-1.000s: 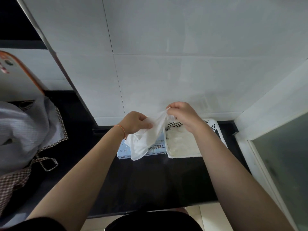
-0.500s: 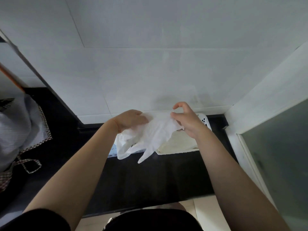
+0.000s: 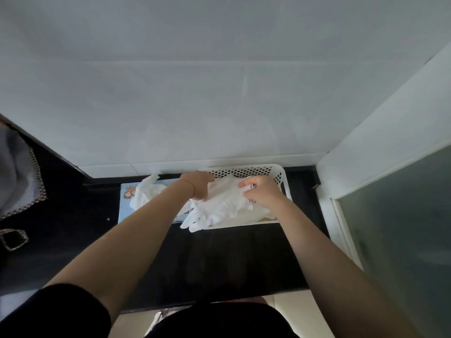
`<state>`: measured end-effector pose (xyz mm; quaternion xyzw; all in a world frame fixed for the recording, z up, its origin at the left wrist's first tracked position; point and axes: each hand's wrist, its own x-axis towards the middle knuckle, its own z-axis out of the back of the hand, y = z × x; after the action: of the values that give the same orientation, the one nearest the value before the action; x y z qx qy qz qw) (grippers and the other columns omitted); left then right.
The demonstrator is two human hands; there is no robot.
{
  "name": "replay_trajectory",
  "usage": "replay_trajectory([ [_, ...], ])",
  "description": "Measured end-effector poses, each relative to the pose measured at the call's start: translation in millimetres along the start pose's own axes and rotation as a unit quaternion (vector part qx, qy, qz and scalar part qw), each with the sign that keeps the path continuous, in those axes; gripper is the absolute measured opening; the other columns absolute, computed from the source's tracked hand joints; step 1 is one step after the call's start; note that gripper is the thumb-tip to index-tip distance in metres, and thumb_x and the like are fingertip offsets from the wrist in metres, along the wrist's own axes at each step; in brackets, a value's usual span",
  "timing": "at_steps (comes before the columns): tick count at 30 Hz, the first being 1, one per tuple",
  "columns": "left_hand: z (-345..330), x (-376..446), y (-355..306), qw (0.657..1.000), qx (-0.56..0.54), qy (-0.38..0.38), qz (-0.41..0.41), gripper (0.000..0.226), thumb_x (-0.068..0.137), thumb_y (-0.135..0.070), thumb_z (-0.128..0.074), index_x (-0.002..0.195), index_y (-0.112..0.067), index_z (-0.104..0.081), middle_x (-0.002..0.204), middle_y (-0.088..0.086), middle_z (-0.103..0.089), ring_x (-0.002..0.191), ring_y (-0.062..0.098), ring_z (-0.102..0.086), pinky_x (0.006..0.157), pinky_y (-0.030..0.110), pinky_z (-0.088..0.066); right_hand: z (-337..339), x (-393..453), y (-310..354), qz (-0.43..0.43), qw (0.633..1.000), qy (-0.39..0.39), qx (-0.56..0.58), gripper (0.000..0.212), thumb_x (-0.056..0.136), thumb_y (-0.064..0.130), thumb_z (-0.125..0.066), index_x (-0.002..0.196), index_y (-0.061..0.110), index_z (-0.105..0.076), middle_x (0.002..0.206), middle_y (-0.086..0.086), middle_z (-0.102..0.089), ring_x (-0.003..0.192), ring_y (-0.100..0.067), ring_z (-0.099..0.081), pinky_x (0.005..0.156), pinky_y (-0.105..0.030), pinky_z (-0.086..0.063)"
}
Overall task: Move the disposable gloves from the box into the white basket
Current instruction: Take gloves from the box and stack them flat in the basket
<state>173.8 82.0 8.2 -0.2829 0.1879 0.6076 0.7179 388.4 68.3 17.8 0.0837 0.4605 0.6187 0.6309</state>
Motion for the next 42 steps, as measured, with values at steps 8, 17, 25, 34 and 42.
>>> replay_trajectory([
  [8,-5,23,-23,0.994,0.072,-0.073,0.035,0.065,0.085,-0.024,-0.069,0.143,-0.028,-0.039,0.127,-0.002,-0.06,0.117,0.021,-0.056,0.104,0.04,-0.029,17,27,-38,0.01,0.996,0.027,-0.084,0.048,0.087,0.002,-0.062,0.132,0.019,-0.06,0.138,-0.001,-0.055,0.112,-0.015,-0.059,0.08,-0.021,-0.042],
  [17,-56,21,-49,0.978,0.084,-0.192,0.013,0.048,0.094,-0.051,-0.05,0.135,-0.026,-0.045,0.128,0.006,-0.047,0.115,0.025,-0.05,0.094,0.038,-0.043,16,41,-52,0.034,0.967,0.069,-0.244,0.06,0.092,-0.002,-0.054,0.148,0.014,-0.04,0.15,-0.008,-0.039,0.131,-0.026,-0.046,0.102,-0.03,-0.042],
  [25,-58,20,-51,0.996,-0.054,-0.02,0.068,0.102,0.074,-0.055,-0.076,0.152,-0.036,-0.013,0.14,0.014,-0.044,0.111,0.029,-0.059,0.083,0.037,-0.049,25,41,-50,0.029,0.932,0.084,-0.353,0.038,0.09,-0.008,-0.048,0.126,0.002,-0.053,0.139,-0.013,-0.039,0.08,-0.02,-0.056,0.075,-0.029,-0.046],
  [34,-60,26,-54,0.995,-0.034,-0.024,0.09,0.105,0.072,-0.062,-0.073,0.151,-0.038,-0.008,0.137,0.013,-0.048,0.105,0.026,-0.063,0.085,0.038,-0.05,8,28,-54,0.023,0.914,0.019,-0.405,0.042,0.09,0.003,-0.055,0.131,0.009,-0.049,0.141,-0.017,-0.033,0.092,-0.019,-0.061,0.082,-0.028,-0.048],
  [42,-65,32,-51,0.992,-0.041,0.04,0.11,0.125,0.064,-0.055,-0.081,0.153,-0.034,0.005,0.14,0.02,-0.048,0.115,0.029,-0.058,0.086,0.039,-0.052,22,19,-38,-0.039,0.907,-0.009,-0.419,0.042,0.098,0.014,-0.047,0.14,0.015,-0.045,0.139,-0.011,-0.039,0.113,-0.023,-0.054,0.079,-0.028,-0.042],
])
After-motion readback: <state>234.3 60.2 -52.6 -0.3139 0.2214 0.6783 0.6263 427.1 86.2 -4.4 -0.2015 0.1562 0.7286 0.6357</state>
